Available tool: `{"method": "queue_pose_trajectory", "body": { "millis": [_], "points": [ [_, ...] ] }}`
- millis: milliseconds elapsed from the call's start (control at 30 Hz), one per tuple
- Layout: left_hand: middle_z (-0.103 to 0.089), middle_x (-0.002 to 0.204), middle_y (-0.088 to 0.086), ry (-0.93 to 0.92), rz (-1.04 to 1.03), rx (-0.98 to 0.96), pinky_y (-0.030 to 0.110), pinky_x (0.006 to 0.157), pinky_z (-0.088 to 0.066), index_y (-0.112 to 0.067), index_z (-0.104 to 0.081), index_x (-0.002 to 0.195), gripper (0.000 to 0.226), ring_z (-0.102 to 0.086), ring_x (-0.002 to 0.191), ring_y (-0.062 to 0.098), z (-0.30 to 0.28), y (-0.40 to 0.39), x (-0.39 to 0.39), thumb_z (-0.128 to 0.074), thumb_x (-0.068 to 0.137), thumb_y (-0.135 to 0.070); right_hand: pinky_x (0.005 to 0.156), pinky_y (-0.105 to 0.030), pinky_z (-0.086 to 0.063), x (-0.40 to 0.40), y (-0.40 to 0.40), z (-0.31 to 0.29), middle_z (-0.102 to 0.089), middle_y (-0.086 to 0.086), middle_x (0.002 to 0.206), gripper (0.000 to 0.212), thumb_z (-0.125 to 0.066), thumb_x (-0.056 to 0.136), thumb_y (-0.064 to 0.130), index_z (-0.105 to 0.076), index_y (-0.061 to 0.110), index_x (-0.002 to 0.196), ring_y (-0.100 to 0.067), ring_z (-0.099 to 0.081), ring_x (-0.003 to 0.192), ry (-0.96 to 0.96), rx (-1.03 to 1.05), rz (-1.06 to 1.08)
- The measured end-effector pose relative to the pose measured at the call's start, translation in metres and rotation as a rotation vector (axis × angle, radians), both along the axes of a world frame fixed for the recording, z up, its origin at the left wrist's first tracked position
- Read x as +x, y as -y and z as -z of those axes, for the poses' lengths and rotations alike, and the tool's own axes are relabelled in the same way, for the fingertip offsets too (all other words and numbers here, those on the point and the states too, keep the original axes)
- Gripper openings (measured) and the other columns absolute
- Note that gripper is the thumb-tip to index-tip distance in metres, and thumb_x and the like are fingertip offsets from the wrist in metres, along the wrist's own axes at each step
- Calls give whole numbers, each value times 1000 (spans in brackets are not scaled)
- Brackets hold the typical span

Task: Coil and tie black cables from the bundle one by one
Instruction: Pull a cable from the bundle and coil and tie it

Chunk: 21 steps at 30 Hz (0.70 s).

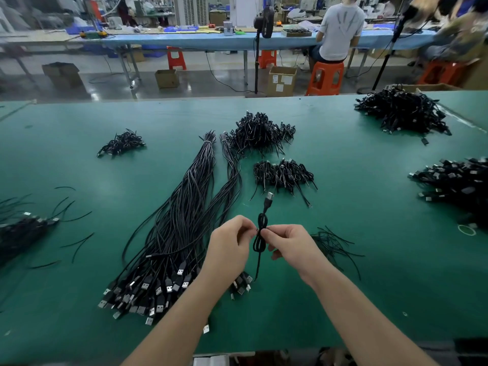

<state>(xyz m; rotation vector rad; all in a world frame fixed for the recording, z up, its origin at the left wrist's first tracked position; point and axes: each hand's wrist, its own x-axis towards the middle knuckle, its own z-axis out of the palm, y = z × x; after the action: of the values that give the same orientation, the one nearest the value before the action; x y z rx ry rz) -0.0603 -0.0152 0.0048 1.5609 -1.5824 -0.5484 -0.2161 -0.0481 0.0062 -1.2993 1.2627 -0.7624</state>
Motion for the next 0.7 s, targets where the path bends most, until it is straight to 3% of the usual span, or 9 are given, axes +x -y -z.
{"method": "queue_pose_trajectory", "body": {
  "millis": [200,400,533,600,700],
  "points": [
    [-66,68,-4,-101,-9,183,16,54,-44,-26,-67,82,17,-53,57,2,5,7,1,-62,98,-27,60,-22,-53,3,5,8,-68,3,72,18,-64,97,27,-78,21,88,-6,-57,62,-54,-28,23],
    [-64,64,-9,-84,-41,221,10,54,-41,-29,-66,74,21,-55,57,-4,17,16,3,-65,96,-29,56,-20,-50,7,9,21,-62,10,61,25,-61,98,25,-77,18,81,-3,-54,57,-94,-37,6],
    [-63,59,-10,-88,-78,275,10,48,-39,-24,-68,74,21,-53,49,-4,27,29,10,-66,95,-28,58,-34,-51,9,17,35,-56,1,62,40,-54,101,32,-68,-2,86,-12,-52,55,-124,-49,29],
    [-60,55,-12,-119,-119,288,10,44,-35,-22,-68,73,23,-50,45,-4,33,38,15,-65,95,-27,65,-37,-49,11,21,47,-57,2,71,38,-50,103,35,-67,4,91,-12,-52,63,-305,-214,-15],
    [-62,56,-8,-153,-202,298,10,40,-33,-20,-68,73,24,-48,40,-3,39,59,21,-64,96,-26,88,-31,-51,12,27,71,-61,1,111,36,-47,103,33,-62,16,131,-14,-56,99,-714,-571,-112]
  ]
}}
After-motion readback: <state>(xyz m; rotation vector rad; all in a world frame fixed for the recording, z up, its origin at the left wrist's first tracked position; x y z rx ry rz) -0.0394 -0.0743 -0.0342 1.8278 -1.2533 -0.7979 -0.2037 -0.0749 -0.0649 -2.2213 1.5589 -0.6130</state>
